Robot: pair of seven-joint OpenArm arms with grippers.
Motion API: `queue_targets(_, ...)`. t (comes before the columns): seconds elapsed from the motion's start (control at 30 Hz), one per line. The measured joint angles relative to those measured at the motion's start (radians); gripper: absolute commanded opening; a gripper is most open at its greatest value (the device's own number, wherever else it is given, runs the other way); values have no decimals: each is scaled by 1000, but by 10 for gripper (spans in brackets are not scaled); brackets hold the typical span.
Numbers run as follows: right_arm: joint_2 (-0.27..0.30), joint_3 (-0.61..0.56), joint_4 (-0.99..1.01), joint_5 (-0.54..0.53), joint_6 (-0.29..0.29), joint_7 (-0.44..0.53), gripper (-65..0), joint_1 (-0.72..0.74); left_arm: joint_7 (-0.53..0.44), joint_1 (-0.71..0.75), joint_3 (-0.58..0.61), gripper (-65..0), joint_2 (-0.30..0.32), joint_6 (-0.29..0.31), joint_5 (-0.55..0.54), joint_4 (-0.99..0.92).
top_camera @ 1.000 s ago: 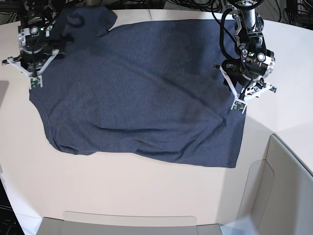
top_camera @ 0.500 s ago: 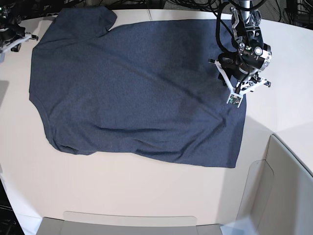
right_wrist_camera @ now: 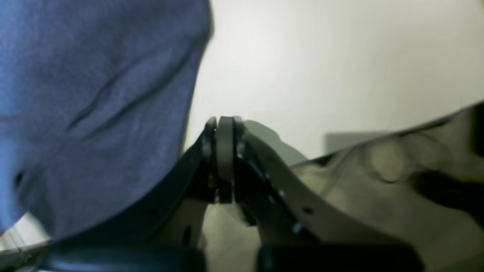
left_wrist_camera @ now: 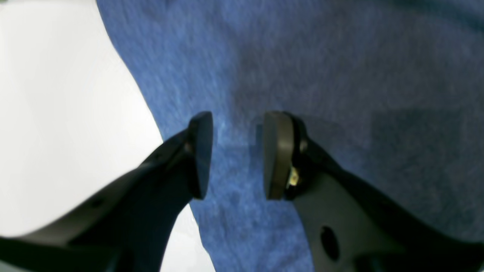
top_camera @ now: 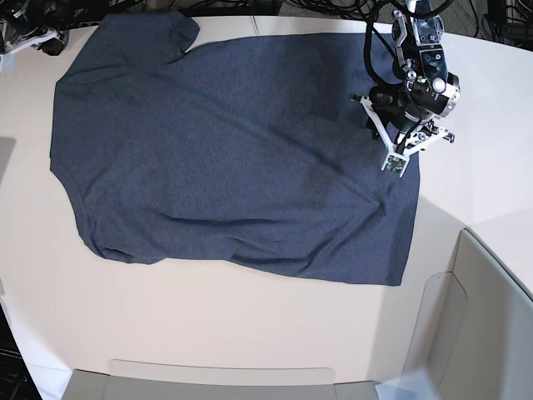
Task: Layout the t-shirt on the table in an organized manner, then fold the t-shirt properly
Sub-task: 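Grasp the shirt corners with both grippers near the collar and shoulder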
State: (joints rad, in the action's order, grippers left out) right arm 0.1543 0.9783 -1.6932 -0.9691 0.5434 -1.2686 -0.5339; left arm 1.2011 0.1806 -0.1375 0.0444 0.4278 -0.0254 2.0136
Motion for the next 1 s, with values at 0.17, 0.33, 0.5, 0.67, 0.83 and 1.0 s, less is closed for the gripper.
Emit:
queue_targets(0.17, 12, 2, 48, -39, 111, -22, -650, 2, -1, -2, 0, -446, 0, 0, -2, 0)
queue_targets(0.33, 31, 2, 50, -78, 121, -35, -537, -33, -1, -1, 0, -446, 0, 0, -1, 0)
queue_targets(0.5, 41, 9, 53, -188, 123, -43, -309, -104, -1, 0, 0, -446, -2, 0, -1, 0)
queue_targets(0.67, 51, 9, 63, -199, 123, -55, -314, -103, -2, -3, 0, -446, -2, 0, 0, -30)
queue_targets(0.83, 48, 13, 66, -208, 124, -67, -316, -90, -2, 0, 0, -446, -2, 0, 3, -40)
queue_targets(1.0, 50, 12, 66, -223, 127, -87, -316, -76, -1, 14, 0, -446, -2, 0, -1, -40)
